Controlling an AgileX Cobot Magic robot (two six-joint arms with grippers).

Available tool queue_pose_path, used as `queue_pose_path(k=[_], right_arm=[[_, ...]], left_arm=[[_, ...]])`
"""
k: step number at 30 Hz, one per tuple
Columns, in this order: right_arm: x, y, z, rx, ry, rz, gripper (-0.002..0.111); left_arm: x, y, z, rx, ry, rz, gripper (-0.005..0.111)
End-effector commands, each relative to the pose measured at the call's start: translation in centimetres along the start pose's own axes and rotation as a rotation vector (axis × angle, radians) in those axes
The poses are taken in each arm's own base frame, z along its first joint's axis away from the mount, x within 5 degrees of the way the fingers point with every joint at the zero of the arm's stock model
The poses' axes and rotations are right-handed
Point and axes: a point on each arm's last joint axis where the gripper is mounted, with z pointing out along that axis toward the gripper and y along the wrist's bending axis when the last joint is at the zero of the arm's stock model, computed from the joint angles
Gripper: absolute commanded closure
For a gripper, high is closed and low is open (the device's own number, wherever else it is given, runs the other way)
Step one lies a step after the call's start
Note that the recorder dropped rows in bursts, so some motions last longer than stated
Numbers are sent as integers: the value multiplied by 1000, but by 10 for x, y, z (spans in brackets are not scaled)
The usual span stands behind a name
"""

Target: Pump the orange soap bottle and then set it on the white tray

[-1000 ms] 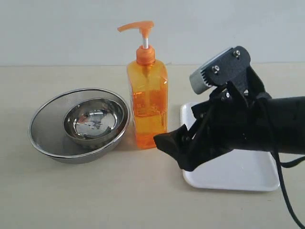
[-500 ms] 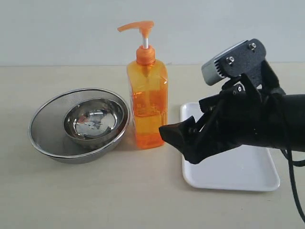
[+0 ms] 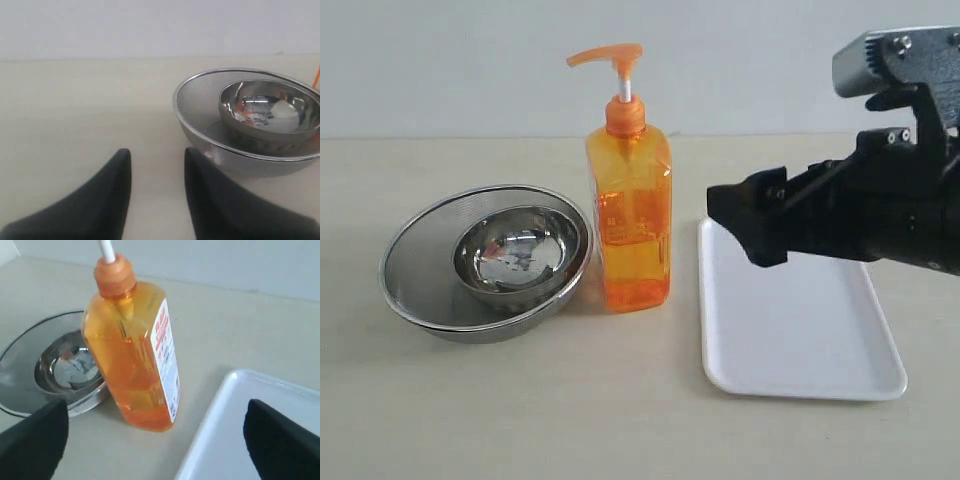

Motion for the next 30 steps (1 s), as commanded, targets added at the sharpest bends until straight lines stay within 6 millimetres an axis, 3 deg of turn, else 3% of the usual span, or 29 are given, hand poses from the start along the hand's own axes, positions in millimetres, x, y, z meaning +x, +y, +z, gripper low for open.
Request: queue_pose_path(k=[1, 19, 22, 26, 30], right_arm=[[-4, 2, -2, -23, -49, -20, 23], [-8, 11, 0, -113, -110, -124, 23], [4, 17, 6, -228, -239, -144, 23], [40, -2, 7, -88, -332, -261, 23], [48, -4, 6, -85, -356, -245, 23]], left_arm=[[-2, 0, 0, -3, -21, -2, 73], [-2, 0, 0, -3, -21, -2, 73], [-2, 0, 0, -3, -21, -2, 73], [-2, 0, 0, -3, -21, -2, 73], [-2, 0, 0, -3, -21, -2, 73]])
